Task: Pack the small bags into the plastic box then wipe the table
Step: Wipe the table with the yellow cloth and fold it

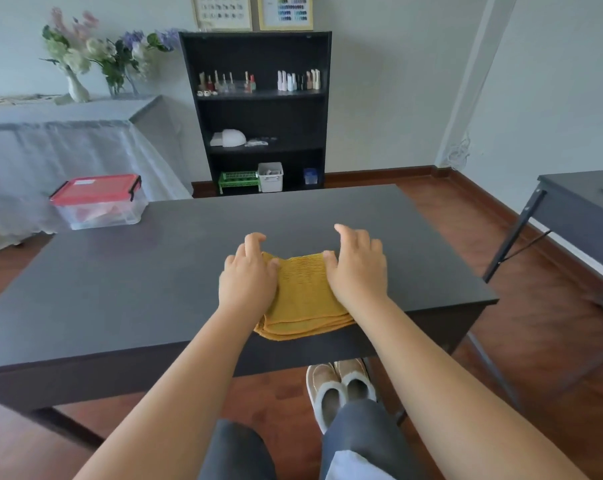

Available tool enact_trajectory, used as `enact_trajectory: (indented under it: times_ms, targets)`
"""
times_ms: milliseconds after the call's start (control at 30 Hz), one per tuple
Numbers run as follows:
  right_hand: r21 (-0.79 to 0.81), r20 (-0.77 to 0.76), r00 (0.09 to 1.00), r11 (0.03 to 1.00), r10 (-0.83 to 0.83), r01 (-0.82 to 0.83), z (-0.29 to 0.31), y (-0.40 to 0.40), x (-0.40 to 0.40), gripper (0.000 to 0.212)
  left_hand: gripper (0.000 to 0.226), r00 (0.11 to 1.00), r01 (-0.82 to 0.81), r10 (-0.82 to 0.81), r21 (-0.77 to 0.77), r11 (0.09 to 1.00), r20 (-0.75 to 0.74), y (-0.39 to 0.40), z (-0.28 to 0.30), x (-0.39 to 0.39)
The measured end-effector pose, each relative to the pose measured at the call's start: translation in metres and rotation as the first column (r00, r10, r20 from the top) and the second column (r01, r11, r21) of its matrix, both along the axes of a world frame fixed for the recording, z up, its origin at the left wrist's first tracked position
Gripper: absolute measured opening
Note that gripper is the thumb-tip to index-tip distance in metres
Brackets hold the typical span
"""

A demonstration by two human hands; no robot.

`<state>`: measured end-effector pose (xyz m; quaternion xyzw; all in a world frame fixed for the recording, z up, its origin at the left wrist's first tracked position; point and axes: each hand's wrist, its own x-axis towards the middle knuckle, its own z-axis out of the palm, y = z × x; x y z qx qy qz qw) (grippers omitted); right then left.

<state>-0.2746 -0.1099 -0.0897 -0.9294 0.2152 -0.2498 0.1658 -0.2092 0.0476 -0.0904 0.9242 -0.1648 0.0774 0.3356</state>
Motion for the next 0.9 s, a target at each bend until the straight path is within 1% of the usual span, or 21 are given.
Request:
enact_trajectory:
  times_ms: [33,67,100,133,167,200,233,267,333,400,500,600,733,900]
  targets:
    - [-0.086,0.05,0.997,0.995,0.058,-0.054,-0.002,0.007,0.002,0.046,0.037,0.999,-0.008,0.007,0.022,1.0,0.052,0.004,-0.003,0.001]
    - [-0.138,0.048,0.99,0.982,0.134,-0.126,-0.005,0.017,0.004,0.045,0.039,0.996,-0.023,0.02,0.039,0.999,0.091,0.009,-0.005,0.002]
    - [-0.155,-0.024,0.979,0.967,0.203,-0.204,-0.009,0.027,0.007,0.046,0.039,0.994,-0.039,0.033,0.052,0.998,0.107,0.014,-0.008,0.003]
    - [-0.14,-0.145,0.958,0.953,0.248,-0.268,-0.014,0.038,0.011,0.048,0.038,0.993,-0.051,0.044,0.063,0.997,0.108,0.02,-0.011,0.004]
    - [-0.099,-0.283,0.921,0.947,0.267,-0.305,-0.021,0.048,0.015,0.053,0.037,0.993,-0.062,0.054,0.077,0.995,0.103,0.026,-0.014,0.005]
    - [-0.052,-0.385,0.881,0.947,0.274,-0.317,-0.028,0.055,0.019,0.058,0.036,0.993,-0.07,0.061,0.094,0.993,0.099,0.032,-0.017,0.006]
    - [-0.015,-0.447,0.852,0.95,0.274,-0.313,-0.032,0.06,0.024,0.063,0.035,0.993,-0.075,0.064,0.109,0.991,0.098,0.037,-0.019,0.007]
    - [0.003,-0.475,0.838,0.952,0.269,-0.305,-0.035,0.063,0.029,0.067,0.035,0.993,-0.076,0.065,0.116,0.99,0.1,0.041,-0.021,0.007]
    - [-0.001,-0.498,0.829,0.955,0.256,-0.296,-0.036,0.065,0.037,0.07,0.034,0.993,-0.07,0.059,0.106,0.992,0.104,0.043,-0.021,0.008]
    - [-0.02,-0.509,0.824,0.954,0.247,-0.299,-0.034,0.062,0.042,0.068,0.033,0.993,-0.05,0.038,0.107,0.993,0.113,0.041,-0.022,0.008]
    - [-0.039,-0.493,0.828,0.944,0.267,-0.328,-0.03,0.052,0.046,0.065,0.033,0.992,-0.021,0.001,0.157,0.987,0.126,0.036,-0.024,0.008]
    - [-0.031,-0.5,0.822,0.943,0.272,-0.332,-0.025,0.03,0.049,0.063,0.034,0.995,-0.02,0.0,0.194,0.981,0.103,0.04,-0.028,0.009]
    - [-0.007,-0.516,0.828,0.966,0.218,-0.258,-0.024,-0.01,0.041,0.064,0.035,0.998,-0.028,0.015,0.2,0.979,0.064,0.045,-0.03,0.01]
    - [-0.026,-0.522,0.845,0.987,0.12,-0.156,-0.028,-0.061,0.017,0.065,0.036,0.998,-0.007,-0.007,0.238,0.971,0.057,0.042,-0.029,0.009]
